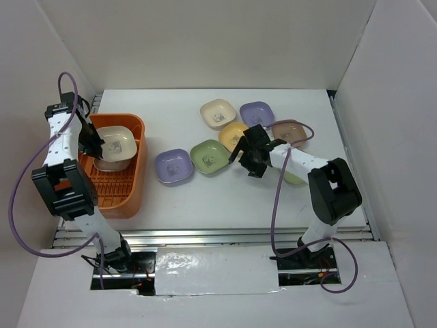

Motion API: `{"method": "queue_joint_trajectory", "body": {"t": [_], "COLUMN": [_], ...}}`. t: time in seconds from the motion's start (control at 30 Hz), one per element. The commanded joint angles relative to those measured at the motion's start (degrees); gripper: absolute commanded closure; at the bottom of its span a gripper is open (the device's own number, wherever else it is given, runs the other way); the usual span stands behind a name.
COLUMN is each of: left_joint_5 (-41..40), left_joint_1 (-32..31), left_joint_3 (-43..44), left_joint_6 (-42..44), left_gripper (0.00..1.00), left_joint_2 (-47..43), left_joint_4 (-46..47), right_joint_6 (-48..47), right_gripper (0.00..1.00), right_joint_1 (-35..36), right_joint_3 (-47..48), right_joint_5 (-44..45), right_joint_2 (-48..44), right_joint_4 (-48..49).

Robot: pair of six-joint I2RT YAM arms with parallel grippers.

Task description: Place the plates into the plastic bin on the countertop

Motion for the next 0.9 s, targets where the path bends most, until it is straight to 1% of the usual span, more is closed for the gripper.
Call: {"method": "queue_joint_trajectory", "body": {"t": [0.0,0.07,0.2,0.23,0.27,0.3,0.33,0.47,0.57,0.63,0.7,0.73,0.77,0.8,0.83,0.87], "left_joint_5": [-3.1,-5.8,-8.1,-8.8,-11.6,-12.4,-13.1,-16.0,-20.2,-24.4,-27.8,-28.1,-27.3,-25.5,-19.6,-16.4], "left_joint_1": [-0.8,-1.7,-2.5,-3.1,-3.3,-3.9,-4.9,-8.8,-12.0,-14.2,-16.2,-16.5,-16.5,-16.1,-14.4,-13.5], "left_joint_3": [3.6,4.0,6.5,6.6,7.3,7.2,7.3,9.7,12.1,12.8,14.2,13.7,11.3,9.6,7.8,3.0], "left_joint_6": [2.9,2.6,1.3,0.9,-0.1,-0.6,-1.3,-3.1,-5.4,-7.2,-11.4,-12.9,-14.3,-15.7,-15.6,-15.2], "left_gripper": [1.00,1.00,1.00,0.95,0.73,0.47,0.01,0.01,0.01,0.01,0.01,0.01,0.01,0.01,0.01,0.01], "left_joint_2": [3.1,3.3,4.7,4.7,4.7,4.4,4.0,1.0,-2.4,-4.5,-6.4,-7.6,-9.0,-12.6,-14.7,-19.7], "left_joint_4": [-0.6,-0.1,-1.0,-1.1,-1.6,-1.8,-2.0,-2.6,-3.5,-4.0,-7.0,-7.4,-7.0,-5.9,-4.7,-2.6], "right_joint_6": [-1.7,-2.0,-2.4,-2.5,-2.6,-2.7,-2.8,-2.6,-1.9,-0.6,1.7,2.6,3.6,5.5,6.1,6.8], "right_gripper": [0.00,0.00,0.00,0.00,0.00,0.00,0.00,0.00,0.00,0.00,0.00,0.00,0.00,0.00,0.00,0.00], "right_joint_1": [-0.2,-0.1,-0.1,0.0,0.1,0.3,0.3,0.8,1.5,2.0,1.9,2.0,2.0,2.0,2.2,2.4], "right_joint_3": [1.2,1.5,1.1,0.9,0.8,0.7,0.9,0.8,0.6,1.2,0.5,0.2,0.0,0.9,1.6,3.6], "right_joint_5": [-0.3,-0.9,-0.9,-0.9,-2.2,-2.4,-2.4,-1.9,-2.4,-2.4,-1.6,-1.3,-1.3,0.2,1.9,2.7], "right_joint_2": [-2.4,-1.9,-2.4,-2.4,-2.4,-2.3,-2.2,-2.0,-1.2,0.2,0.9,1.1,1.4,2.6,3.4,4.4], "right_joint_4": [1.4,1.3,2.1,2.4,2.6,2.7,2.6,3.2,4.4,4.4,6.6,7.4,8.3,8.3,8.0,6.8]}}
